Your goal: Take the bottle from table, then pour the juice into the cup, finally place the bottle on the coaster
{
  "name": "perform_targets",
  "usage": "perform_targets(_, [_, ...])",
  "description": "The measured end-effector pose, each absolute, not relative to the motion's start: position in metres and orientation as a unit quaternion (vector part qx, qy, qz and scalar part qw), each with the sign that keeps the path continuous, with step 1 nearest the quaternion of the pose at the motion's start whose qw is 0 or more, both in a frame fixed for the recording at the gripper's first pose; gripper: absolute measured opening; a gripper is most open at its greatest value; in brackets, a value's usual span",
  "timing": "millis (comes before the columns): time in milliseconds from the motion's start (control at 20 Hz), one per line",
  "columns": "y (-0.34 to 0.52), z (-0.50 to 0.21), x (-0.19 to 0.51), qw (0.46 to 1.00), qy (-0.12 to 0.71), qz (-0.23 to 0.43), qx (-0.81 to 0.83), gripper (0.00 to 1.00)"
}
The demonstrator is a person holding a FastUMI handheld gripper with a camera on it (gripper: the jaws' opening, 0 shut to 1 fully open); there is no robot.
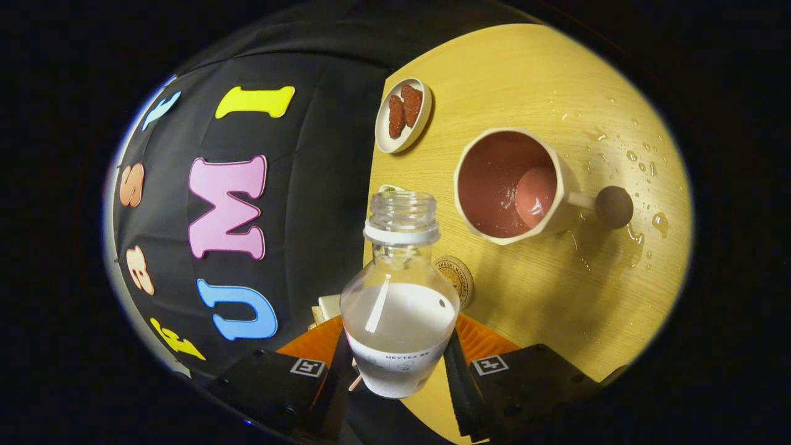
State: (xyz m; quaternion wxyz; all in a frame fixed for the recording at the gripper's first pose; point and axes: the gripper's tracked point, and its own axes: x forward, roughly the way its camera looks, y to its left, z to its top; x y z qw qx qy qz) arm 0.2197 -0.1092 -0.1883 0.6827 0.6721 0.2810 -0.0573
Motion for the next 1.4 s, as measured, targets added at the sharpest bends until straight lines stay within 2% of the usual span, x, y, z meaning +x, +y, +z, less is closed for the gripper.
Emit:
perform_targets(250, [-0.118, -0.196, 0.221, 0.613, 0.286, -0.081, 0.732, 0.71])
perform_targets(800, [-0.117, -0.191, 0.229, 0.506, 0.307, -0.090, 0.801, 0.71])
perform_targets(1400, [-0.133, -0.166, 0.238, 0.414, 0.284, -0.092, 0.860, 0.71])
